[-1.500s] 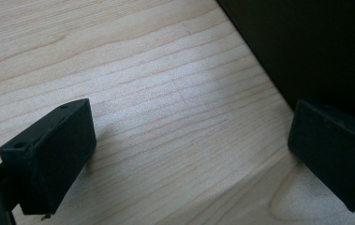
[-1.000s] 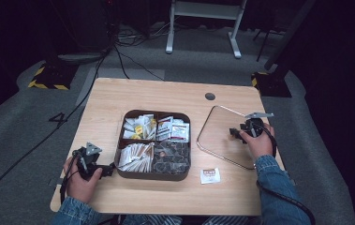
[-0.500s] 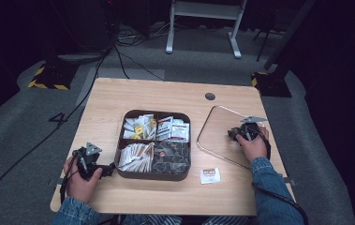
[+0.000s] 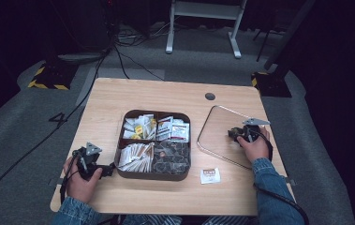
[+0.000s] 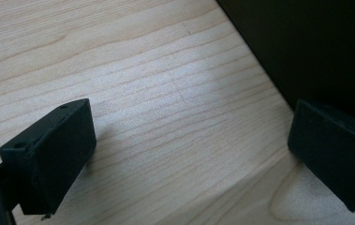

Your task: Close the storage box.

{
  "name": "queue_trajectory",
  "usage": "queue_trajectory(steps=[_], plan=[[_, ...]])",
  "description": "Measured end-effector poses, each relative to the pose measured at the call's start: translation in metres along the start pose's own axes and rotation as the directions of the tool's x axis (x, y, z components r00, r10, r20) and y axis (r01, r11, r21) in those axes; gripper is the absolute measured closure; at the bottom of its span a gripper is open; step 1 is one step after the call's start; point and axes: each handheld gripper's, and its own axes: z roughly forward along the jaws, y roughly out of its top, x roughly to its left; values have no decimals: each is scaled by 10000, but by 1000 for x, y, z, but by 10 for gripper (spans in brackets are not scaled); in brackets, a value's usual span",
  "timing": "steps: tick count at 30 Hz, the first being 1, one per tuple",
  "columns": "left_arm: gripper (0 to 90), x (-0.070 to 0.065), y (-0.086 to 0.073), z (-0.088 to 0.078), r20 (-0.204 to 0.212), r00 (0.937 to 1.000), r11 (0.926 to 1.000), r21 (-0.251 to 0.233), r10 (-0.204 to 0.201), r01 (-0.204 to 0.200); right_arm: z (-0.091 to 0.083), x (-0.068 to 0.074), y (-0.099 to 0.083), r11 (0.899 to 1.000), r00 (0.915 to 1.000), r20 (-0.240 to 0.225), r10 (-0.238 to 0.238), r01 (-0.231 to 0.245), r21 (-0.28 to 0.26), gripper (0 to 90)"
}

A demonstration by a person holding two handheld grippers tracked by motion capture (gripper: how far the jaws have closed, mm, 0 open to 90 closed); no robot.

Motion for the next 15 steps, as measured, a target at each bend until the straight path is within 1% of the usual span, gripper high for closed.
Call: queue_trajectory(steps=[11,14,15], plan=[[15,0,0,0,4,10000,10000,3,22,-22,0,2,-1,9998,9998,149,-161,163,-77,589],[15,0,0,0,-2,10000,10000,0,1,-1,0,1,1,9998,9998,87,200,-200,15,589],[15,0,0,0,0,10000,10000,2,5,-5,0,1,2,9997,9997,69,244,-244,72,589]])
